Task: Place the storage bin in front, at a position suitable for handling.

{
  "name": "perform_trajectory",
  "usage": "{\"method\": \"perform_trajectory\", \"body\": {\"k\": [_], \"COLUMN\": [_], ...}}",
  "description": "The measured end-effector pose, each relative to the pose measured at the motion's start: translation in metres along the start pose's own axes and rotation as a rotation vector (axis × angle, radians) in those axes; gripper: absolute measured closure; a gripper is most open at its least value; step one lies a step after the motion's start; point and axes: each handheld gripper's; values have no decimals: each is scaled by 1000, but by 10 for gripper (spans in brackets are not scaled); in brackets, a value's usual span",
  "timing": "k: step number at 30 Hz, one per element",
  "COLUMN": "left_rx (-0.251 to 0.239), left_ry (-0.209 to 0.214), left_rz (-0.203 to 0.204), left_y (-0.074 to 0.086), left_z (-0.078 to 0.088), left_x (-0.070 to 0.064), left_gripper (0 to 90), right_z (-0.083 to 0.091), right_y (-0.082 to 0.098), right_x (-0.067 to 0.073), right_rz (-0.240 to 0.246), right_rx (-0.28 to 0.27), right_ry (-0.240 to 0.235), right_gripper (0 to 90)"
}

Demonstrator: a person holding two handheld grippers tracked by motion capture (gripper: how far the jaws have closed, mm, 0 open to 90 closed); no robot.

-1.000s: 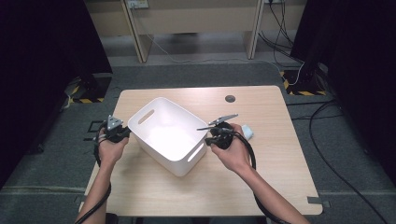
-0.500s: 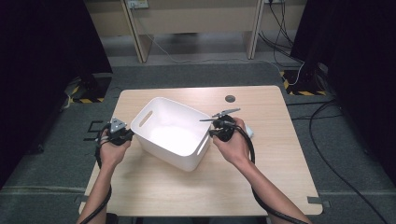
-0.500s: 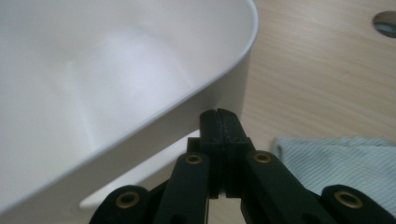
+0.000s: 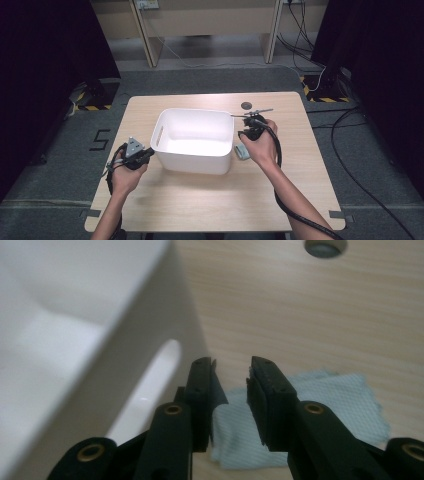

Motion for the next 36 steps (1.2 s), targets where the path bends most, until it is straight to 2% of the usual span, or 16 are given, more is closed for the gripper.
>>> {"method": "perform_trajectory", "body": {"k": [1, 2, 3, 4, 5, 6, 7, 10, 11, 12, 16, 27, 29, 36], "left_rx": [0, -2, 1, 4, 4, 1, 1, 5, 5, 6, 8, 17, 17, 18], "left_ry": [0, -2, -3, 4, 4, 17, 17, 6, 6, 7, 11, 10, 12, 16], "left_rz": [0, -2, -5, -16, -16, -22, -22, -38, -38, -36, -42, -47, -50, -57], "left_y": [0, 0, 0, -1, -1, -1, -1, -2, -2, -2, -4, -8, -8, -10], "left_z": [0, 0, 1, 2, 2, 2, 2, 0, 0, 0, 0, -4, -4, -5], "left_x": [0, -2, -3, -8, -8, -12, -12, -17, -17, -18, -22, -25, -27, -28], "left_gripper": [897, 896, 896, 896, 895, 895, 894, 894, 894, 894, 893, 886, 886, 881], "right_z": [0, -3, -3, -5, -5, -7, -7, -14, -14, -18, -26, -45, -48, -56], "right_y": [0, 3, 3, 6, 6, 11, 11, 23, 23, 28, 34, 37, 37, 37], "right_x": [0, -14, -14, -30, -30, -45, -45, -67, -67, -74, -80, -81, -80, -78], "right_rz": [0, -48, -48, -116, -116, -164, -164, -220, -220, -236, -254, -263, -276, -234], "right_rx": [0, 24, 24, 41, 41, 66, 66, 110, 110, 120, 136, 148, 149, 142], "right_ry": [0, 37, 37, 79, 79, 107, 107, 155, 155, 154, 153, 163, 170, 201], "right_gripper": [709, 679, 679, 644, 644, 613, 613, 586, 586, 570, 541, 443, 432, 410]}}
Point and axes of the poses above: each handheld gripper's, and its own axes: z roughly backward along the jaws, y roughly out of its underside, x roughly to its left, and after that the axes turned 3 degrees about -x, right-handed
